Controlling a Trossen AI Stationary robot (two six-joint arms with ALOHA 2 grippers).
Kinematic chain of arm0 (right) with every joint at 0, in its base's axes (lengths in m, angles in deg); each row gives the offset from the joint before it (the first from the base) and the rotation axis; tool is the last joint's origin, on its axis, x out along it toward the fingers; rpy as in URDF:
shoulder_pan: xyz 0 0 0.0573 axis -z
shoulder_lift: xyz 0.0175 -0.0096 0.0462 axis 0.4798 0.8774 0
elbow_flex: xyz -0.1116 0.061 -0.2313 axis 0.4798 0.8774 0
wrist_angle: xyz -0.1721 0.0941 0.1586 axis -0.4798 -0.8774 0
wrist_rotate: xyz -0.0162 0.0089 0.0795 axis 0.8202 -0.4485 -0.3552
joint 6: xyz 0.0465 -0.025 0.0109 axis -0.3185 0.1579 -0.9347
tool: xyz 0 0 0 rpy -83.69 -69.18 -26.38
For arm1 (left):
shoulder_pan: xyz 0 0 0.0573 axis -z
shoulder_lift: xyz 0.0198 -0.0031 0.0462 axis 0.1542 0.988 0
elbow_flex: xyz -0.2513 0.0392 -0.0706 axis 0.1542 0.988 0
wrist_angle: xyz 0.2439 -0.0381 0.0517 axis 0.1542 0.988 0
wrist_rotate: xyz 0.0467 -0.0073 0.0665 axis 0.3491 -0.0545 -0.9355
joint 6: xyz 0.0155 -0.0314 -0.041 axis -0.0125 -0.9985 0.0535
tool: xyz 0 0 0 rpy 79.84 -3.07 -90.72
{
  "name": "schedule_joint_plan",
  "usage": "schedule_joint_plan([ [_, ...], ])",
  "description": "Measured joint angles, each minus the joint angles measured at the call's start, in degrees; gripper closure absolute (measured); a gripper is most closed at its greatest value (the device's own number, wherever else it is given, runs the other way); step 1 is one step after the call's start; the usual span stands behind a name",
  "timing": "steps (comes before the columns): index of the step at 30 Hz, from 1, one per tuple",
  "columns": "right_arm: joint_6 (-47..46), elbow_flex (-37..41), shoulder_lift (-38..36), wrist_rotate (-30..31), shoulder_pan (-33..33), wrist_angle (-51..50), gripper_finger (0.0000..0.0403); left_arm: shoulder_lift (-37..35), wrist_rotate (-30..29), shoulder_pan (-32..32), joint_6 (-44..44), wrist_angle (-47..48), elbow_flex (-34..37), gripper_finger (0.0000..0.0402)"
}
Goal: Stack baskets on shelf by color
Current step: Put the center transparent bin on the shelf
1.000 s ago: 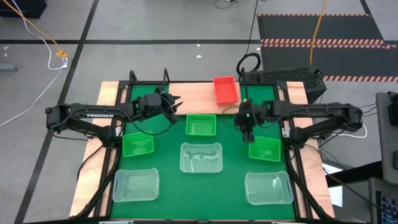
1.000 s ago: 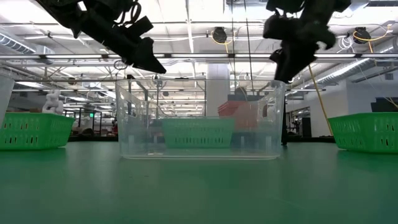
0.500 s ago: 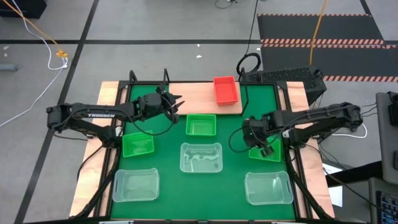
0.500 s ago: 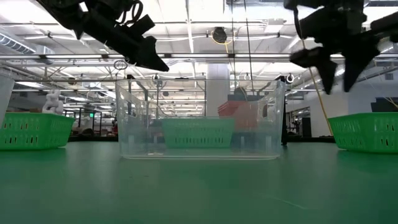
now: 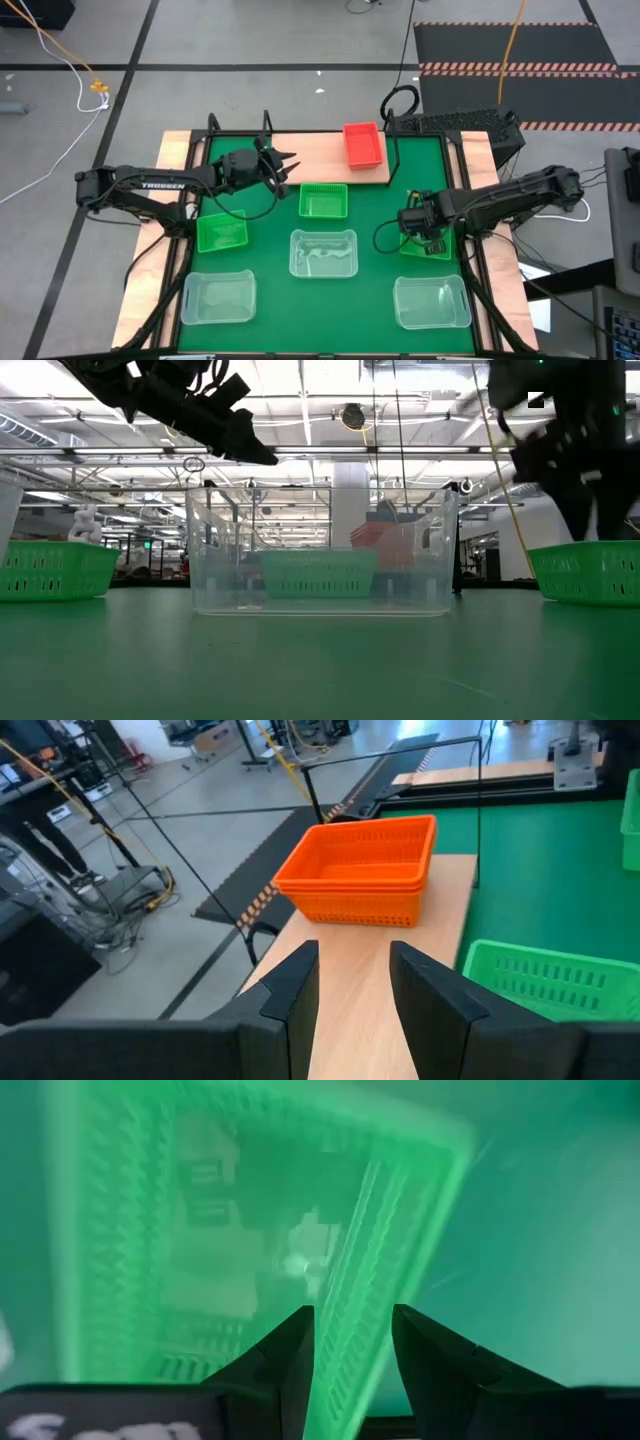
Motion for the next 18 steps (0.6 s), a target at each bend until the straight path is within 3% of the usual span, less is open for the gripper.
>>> schedule_joint_plan([
  [2, -0.32, 3.66, 0.15, -0.13, 0.71, 2.72, 0.0273, 0.00, 0.00, 0.11, 0.03, 0.38, 0.00, 0.0275],
  [11, -3.17, 2.27, -0.90, 0.52, 3.11, 11.06, 0.0273, -0.02, 0.00, 0.10, -0.19, -1.64, 0.02, 0.0275],
  [18, 1.40, 2.29, -1.89, -1.65, 3.05, 15.59, 0.0273, -0.02, -0.03, 0.10, -0.52, -1.85, 0.02, 0.0275],
])
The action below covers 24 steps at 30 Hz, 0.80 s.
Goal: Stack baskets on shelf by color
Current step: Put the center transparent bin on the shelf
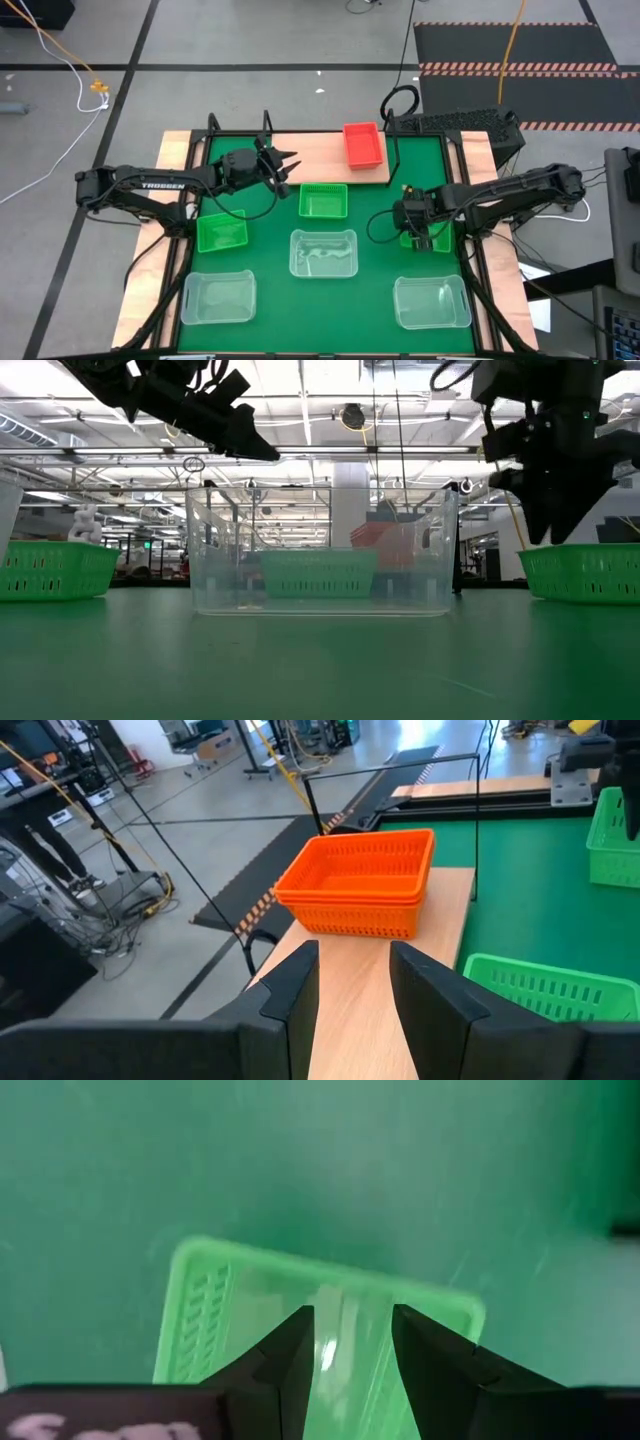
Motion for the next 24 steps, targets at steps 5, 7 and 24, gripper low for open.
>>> schedule_joint_plan([
  [5, 5.12, -0.02, -1.08, -2.73, 0.00, 4.53, 0.0273, 0.00, -0.03, 0.00, -0.03, -0.01, 0.00, 0.0275],
  [7, 4.08, -0.02, -1.37, -5.90, 0.00, 7.73, 0.0273, 0.00, -0.03, 0.00, -0.08, 0.05, 0.00, 0.0275],
  [24, 31.88, -14.40, 14.82, -7.00, -1.27, 16.79, 0.0273, -0.02, -0.14, 1.00, 0.13, 0.29, 0.00, 0.0275],
])
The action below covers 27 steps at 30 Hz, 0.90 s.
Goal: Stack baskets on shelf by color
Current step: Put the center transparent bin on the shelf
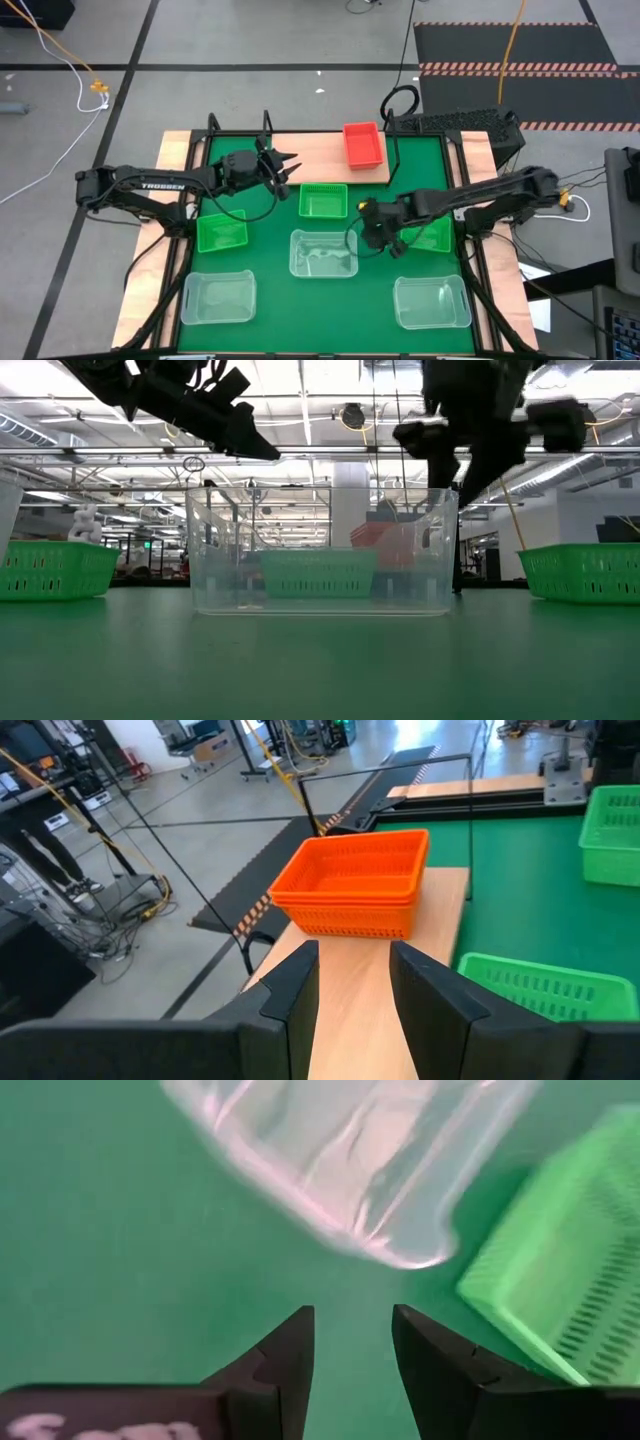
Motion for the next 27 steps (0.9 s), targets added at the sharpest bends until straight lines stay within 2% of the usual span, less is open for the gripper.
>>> schedule_joint_plan([
  [4, 9.87, -3.93, 7.22, 2.01, 0.00, -3.22, 0.0273, 0.00, 0.02, 1.15, -0.23, 0.86, 0.00, 0.0275],
  [8, 13.80, -5.66, 10.10, 2.60, -0.26, -2.38, 0.0273, 0.00, -0.09, 2.21, -0.48, 1.87, 0.00, 0.0275],
  [13, 17.82, -5.88, 8.65, 3.33, -1.12, -2.62, 0.0273, 0.00, -0.09, 2.87, -0.51, 2.03, 0.00, 0.0275],
  [18, 25.64, -5.90, 6.29, 9.00, -2.22, -2.25, 0.0273, 0.00, -0.11, 2.87, -0.38, 2.03, 0.00, 0.0275],
  [22, 33.44, -5.90, 6.40, 6.12, -2.73, -0.98, 0.0273, 0.00, -0.12, 2.90, -0.57, 2.03, 0.00, 0.0275],
  [27, 37.82, -5.04, 8.46, 4.07, -3.80, 3.58, 0.0273, 0.00, -0.22, 3.71, -1.03, 2.29, 0.00, 0.0275],
])
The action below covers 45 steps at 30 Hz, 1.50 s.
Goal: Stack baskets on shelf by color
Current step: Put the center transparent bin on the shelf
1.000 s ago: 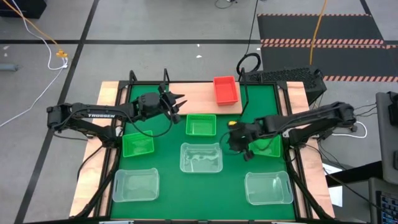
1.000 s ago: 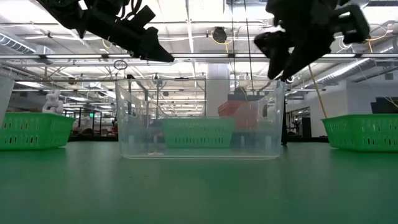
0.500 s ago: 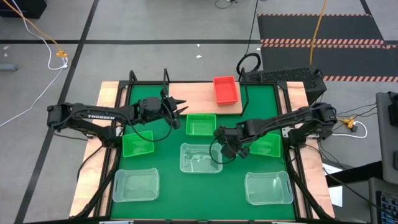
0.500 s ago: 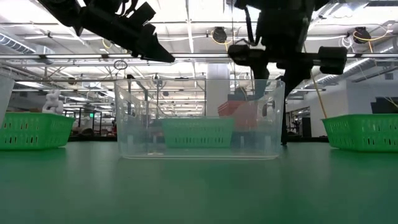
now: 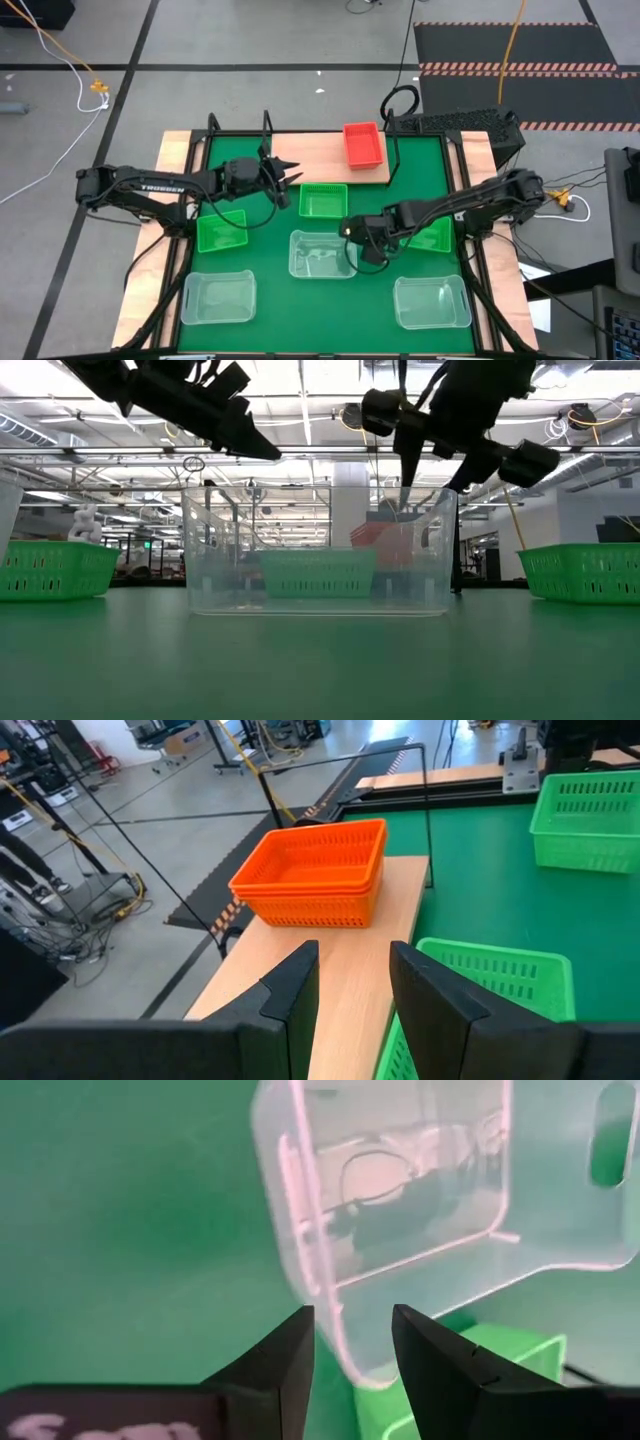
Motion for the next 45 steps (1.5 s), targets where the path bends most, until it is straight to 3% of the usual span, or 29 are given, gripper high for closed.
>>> schedule_joint_plan([
  [7, -1.54, 1.09, 4.63, -4.54, -0.31, 4.63, 0.0280, -0.02, -0.40, 1.35, -0.13, 0.22, 0.00, 0.0275],
  [12, -3.07, 1.13, 6.62, -4.53, -0.68, 4.08, 0.0344, -0.01, -3.12, 2.33, -0.04, 0.39, 0.00, 0.0275],
  [15, -2.84, 1.15, 5.17, -5.92, -0.73, 3.85, 0.0392, -1.15, -6.00, 3.00, 0.21, 1.96, 0.00, 0.0275],
  [22, -9.67, -0.50, -4.17, -16.55, 1.04, 6.32, 0.0400, -10.49, -14.81, 6.00, 0.53, 3.45, 0.00, 0.0275],
  [24, -15.47, -0.61, -7.19, -14.50, 2.12, 9.51, 0.0400, -14.10, -15.98, 6.89, 0.83, 4.34, 0.00, 0.0275],
  [28, -34.28, -0.71, -11.01, -1.06, 6.94, 15.57, 0.0401, -20.80, -16.57, 8.07, -0.12, 8.11, -0.02, 0.0275],
  [31, -37.94, -2.63, -10.74, 4.95, 12.53, 16.77, 0.0401, -23.73, -16.59, 8.10, -1.77, 11.46, -0.02, 0.0275],
  [39, -45.12, -29.44, 4.60, 5.94, 22.70, 3.00, 0.0402, -23.29, -16.74, 7.98, -4.81, 13.43, -0.02, 0.0275],
  [45, -45.09, -35.59, 13.49, 4.21, 25.19, -3.54, 0.0402, -22.99, -16.92, 8.21, -5.82, 17.29, -0.02, 0.0275],
])
